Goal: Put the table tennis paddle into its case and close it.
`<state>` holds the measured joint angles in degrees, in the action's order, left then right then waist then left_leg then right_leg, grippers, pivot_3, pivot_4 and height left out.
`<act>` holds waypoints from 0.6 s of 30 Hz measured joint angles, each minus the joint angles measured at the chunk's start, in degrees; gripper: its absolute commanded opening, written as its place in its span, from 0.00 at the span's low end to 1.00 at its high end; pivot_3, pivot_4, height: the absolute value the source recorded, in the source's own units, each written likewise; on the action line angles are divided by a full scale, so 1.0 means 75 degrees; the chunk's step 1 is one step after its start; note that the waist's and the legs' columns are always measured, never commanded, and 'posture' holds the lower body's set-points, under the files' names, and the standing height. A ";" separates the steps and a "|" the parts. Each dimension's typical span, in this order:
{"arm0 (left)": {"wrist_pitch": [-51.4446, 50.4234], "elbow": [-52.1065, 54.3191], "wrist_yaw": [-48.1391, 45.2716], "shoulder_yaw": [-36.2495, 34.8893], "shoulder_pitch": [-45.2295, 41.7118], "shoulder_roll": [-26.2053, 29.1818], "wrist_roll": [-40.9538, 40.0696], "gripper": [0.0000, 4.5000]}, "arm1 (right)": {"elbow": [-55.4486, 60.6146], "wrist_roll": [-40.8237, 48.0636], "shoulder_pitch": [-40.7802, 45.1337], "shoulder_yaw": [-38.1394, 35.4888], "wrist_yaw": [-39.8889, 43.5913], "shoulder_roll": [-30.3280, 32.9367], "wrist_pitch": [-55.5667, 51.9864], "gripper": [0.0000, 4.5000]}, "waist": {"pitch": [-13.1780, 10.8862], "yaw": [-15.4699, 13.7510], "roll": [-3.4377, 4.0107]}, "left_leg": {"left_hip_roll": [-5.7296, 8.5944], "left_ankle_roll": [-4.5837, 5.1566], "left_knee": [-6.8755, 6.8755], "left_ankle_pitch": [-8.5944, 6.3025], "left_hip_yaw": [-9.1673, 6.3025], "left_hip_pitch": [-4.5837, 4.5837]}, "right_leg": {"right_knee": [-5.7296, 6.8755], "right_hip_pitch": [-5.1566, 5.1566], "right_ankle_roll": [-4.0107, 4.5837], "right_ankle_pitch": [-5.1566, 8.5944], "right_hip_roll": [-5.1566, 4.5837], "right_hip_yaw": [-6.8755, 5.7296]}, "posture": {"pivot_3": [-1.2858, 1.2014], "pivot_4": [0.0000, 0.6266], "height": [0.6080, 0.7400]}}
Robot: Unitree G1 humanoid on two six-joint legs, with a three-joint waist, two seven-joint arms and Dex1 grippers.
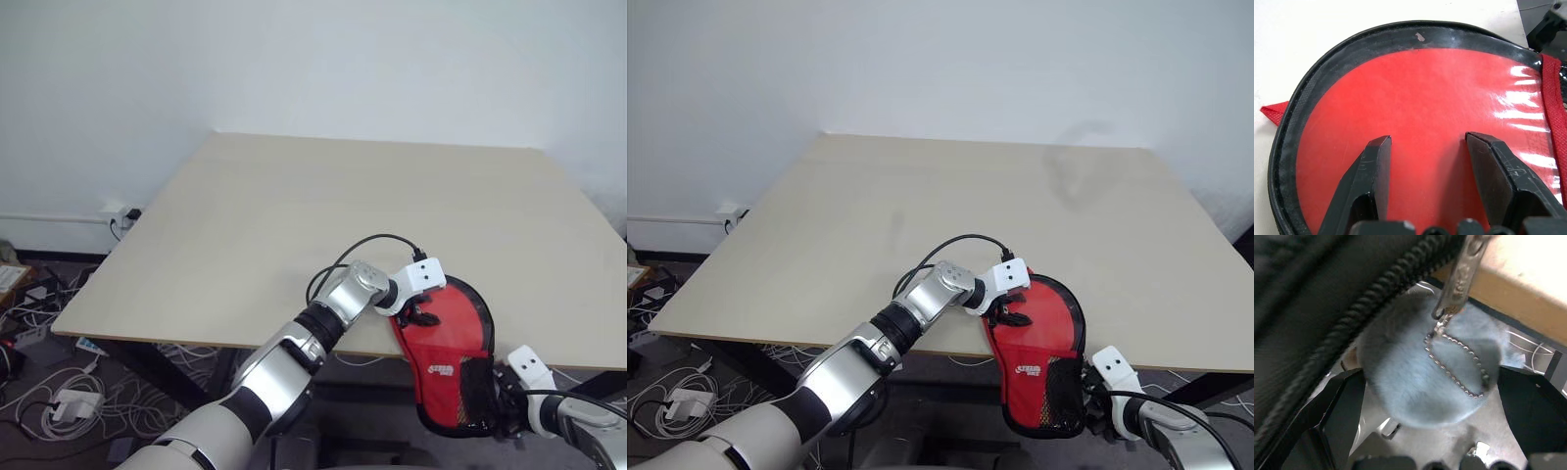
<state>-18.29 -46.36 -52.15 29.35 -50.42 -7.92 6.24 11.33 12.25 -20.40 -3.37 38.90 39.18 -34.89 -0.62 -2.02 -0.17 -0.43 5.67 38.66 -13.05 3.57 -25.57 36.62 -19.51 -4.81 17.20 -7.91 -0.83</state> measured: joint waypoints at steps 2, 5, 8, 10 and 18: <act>-0.0041 0.0054 -0.0009 0.0001 0.0023 0.0006 0.0004 0.56 | -0.0020 -0.0046 0.0040 0.0073 -0.0012 -0.0004 -0.0018 0.99 | 0.0000 0.0001 0.0000 | 0.0001 0.0000 -0.0001 0.0000 0.0000 0.0000 | 0.0000 0.0000 -0.0001 0.0000 0.0000 0.0000 | 0.52 0.00 0.81; -0.0103 0.0125 -0.0019 0.0009 0.0054 0.0009 0.0005 0.56 | -0.0269 -0.0106 0.0272 0.0113 -0.0152 -0.0135 -0.0115 0.95 | 0.0000 0.0005 0.0001 | 0.0000 0.0000 0.0000 0.0000 0.0000 0.0000 | 0.0002 0.0000 0.0000 0.0000 0.0001 0.0001 | 0.52 0.00 0.81; -0.0158 0.0182 -0.0029 0.0015 0.0069 0.0009 0.0005 0.56 | -0.0496 -0.0197 0.0525 0.0169 -0.0354 -0.0248 -0.0179 0.78 | 0.0000 0.0004 0.0007 | 0.0004 0.0000 0.0000 0.0000 0.0000 0.0000 | 0.0002 -0.0001 -0.0002 -0.0001 0.0000 0.0002 | 0.52 0.00 0.81; -0.0180 0.0212 -0.0036 0.0021 0.0083 0.0010 0.0005 0.56 | -0.0568 -0.0268 0.0554 0.0192 -0.0470 -0.0248 -0.0172 0.63 | 0.0001 0.0001 0.0009 | 0.0005 0.0000 0.0000 0.0000 0.0000 0.0000 | 0.0002 -0.0001 -0.0008 -0.0004 0.0000 0.0001 | 0.52 0.00 0.81; -0.0216 0.0256 -0.0037 0.0021 0.0112 0.0015 0.0006 0.56 | -0.0395 -0.0350 0.0337 0.0143 -0.0316 -0.0023 -0.0166 0.13 | 0.0002 0.0003 0.0014 | 0.0005 0.0000 0.0000 0.0000 0.0000 0.0000 | 0.0002 0.0000 -0.0011 -0.0006 0.0001 0.0001 | 0.52 0.00 0.81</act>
<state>-19.91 -44.44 -52.43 29.50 -49.58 -7.80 6.28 8.37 9.62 -17.87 -2.30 36.53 39.00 -36.14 -0.61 -2.00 -0.07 -0.39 5.67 38.66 -13.04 3.57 -25.57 36.63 -19.51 -4.90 17.15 -7.91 -0.83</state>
